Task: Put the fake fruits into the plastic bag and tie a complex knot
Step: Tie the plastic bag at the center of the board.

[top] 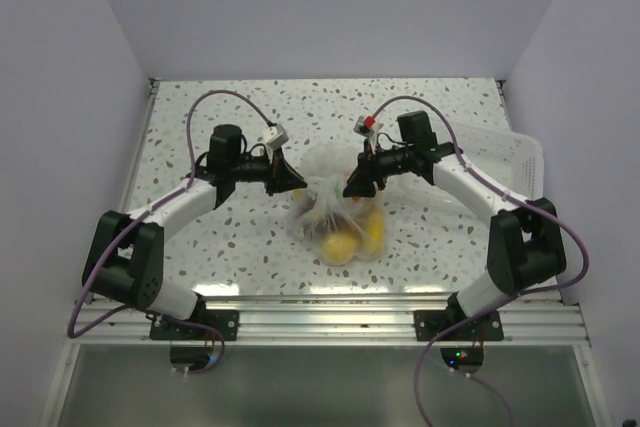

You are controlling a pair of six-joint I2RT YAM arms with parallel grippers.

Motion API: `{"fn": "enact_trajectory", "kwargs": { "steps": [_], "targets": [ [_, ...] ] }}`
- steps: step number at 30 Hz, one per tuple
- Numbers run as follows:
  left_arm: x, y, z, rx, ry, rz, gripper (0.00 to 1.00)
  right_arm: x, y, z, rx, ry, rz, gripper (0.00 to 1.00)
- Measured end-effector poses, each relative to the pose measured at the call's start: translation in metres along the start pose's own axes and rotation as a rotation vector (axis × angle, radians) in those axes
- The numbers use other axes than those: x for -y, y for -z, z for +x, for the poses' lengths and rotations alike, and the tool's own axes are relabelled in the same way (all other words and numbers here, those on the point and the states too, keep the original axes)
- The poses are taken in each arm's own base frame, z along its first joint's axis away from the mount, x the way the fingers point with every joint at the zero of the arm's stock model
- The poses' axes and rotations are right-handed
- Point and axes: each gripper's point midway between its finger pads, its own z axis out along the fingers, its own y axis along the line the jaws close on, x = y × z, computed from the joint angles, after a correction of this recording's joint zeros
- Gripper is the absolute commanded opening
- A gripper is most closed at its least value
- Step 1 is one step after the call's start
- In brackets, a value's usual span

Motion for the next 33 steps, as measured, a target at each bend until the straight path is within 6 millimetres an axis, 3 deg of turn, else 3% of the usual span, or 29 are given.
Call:
{"fn": "enact_trajectory", "kwargs": {
  "steps": [4, 7, 11, 12, 22, 33],
  "targets": [
    [0.001, 0.0, 0.001, 0.0, 0.007, 0.002, 0.0, 0.004, 0.0, 0.01, -0.025, -0.004, 0.02, 0.6],
    [0.002, -0.001, 0.002, 0.0, 0.013, 0.004, 0.0, 0.005, 0.0, 0.014, -0.037, -0.005, 0.025, 0.52],
    [0.005, -0.003, 0.003, -0.003, 0.021, 0.012, 0.0, 0.004, 0.0, 0.015, -0.037, 0.01, 0.017, 0.05],
    [0.005, -0.004, 0.003, -0.002, 0.021, 0.013, 0.0, 0.003, 0.0, 0.014, -0.035, 0.014, 0.01, 0.0],
    [-0.005, -0.011, 0.009, -0.005, 0.064, -0.007, 0.0, 0.0, 0.009, 0.007, -0.014, 0.011, -0.022, 0.0],
    [-0.002, -0.018, 0.007, 0.002, 0.03, 0.003, 0.0, 0.004, 0.027, 0.0, 0.01, 0.011, -0.039, 0.0]
  ]
}}
